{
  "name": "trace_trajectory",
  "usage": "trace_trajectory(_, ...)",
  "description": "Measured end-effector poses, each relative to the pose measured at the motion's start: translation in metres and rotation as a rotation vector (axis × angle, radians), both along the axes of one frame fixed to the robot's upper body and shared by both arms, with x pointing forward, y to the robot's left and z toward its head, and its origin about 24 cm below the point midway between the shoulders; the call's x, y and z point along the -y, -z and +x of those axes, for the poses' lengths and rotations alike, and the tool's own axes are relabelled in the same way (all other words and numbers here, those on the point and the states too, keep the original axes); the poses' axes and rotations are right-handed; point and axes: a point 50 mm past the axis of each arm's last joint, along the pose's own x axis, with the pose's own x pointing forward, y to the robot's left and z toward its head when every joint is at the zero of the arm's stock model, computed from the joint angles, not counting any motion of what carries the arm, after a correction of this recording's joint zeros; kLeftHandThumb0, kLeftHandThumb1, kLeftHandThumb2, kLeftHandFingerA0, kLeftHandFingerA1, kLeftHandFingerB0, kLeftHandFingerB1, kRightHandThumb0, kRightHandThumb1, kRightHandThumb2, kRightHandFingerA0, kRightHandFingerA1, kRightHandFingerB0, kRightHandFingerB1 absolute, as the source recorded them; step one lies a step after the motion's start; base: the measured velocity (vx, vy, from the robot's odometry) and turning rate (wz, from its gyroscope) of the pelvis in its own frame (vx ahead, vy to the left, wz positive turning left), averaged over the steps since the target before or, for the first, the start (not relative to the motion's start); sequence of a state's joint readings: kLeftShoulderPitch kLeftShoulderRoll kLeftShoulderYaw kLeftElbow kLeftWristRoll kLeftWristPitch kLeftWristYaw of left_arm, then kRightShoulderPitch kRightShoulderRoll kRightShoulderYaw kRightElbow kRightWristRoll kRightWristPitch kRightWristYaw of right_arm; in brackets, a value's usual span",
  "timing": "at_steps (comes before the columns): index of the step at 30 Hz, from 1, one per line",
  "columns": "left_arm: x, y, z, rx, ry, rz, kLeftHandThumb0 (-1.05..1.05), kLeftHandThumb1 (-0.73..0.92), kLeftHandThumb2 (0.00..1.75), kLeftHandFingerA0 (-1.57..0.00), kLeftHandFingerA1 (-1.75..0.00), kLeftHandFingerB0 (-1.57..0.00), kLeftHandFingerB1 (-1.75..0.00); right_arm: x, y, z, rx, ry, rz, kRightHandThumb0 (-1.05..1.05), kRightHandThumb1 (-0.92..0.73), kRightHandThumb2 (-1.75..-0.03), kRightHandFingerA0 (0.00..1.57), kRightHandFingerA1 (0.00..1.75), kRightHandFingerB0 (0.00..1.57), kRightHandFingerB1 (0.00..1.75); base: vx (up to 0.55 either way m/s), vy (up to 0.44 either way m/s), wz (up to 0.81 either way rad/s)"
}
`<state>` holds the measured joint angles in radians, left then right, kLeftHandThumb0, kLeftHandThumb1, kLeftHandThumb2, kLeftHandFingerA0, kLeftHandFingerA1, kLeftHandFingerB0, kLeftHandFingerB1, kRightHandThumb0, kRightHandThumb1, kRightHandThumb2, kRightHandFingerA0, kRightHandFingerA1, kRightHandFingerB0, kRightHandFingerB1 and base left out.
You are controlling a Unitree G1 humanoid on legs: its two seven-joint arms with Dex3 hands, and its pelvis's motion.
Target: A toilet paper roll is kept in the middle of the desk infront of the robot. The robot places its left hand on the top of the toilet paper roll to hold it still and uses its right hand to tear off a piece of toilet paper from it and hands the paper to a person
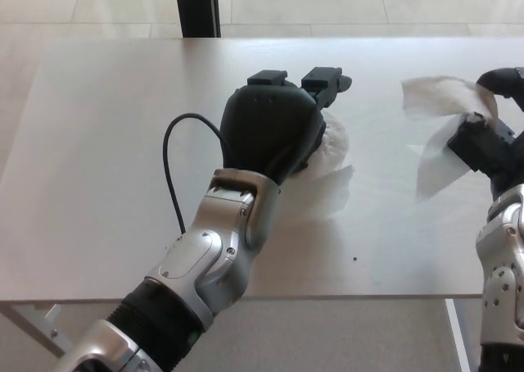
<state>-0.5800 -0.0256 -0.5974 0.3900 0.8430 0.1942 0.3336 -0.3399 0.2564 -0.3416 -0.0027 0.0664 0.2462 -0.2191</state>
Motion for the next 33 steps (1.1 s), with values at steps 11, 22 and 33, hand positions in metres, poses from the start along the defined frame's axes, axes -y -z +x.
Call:
trace_trajectory(11,-0.005,0.010,-0.004,-0.028,-0.010,0.010,-0.11,0.59,0.68,-0.53,-0.63,-0.46,-0.49,0.002,-0.004,-0.003,0.004,0.017,0.152,-0.10,-0.69,-1.32,1.15,1.25,1.09,1.21,0.00,0.000,0.00)
trace_trajectory(22,-0.012,0.010,-0.003,-0.054,-0.031,-0.020,-0.19,0.64,0.65,-0.76,-1.43,-0.43,-0.48,0.007,-0.020,0.005,0.018,0.006,0.217,-0.20,-0.45,-1.37,1.04,1.75,0.78,1.66,0.00,0.000,0.00)
trace_trajectory(33,-0.016,0.003,-0.002,-0.089,-0.035,-0.076,-0.21,0.61,0.62,-0.83,-1.32,-0.47,-0.50,0.058,-0.059,0.008,0.082,-0.014,-0.088,-0.23,-0.43,-1.18,1.27,1.39,1.02,1.21,0.00,0.000,0.00)
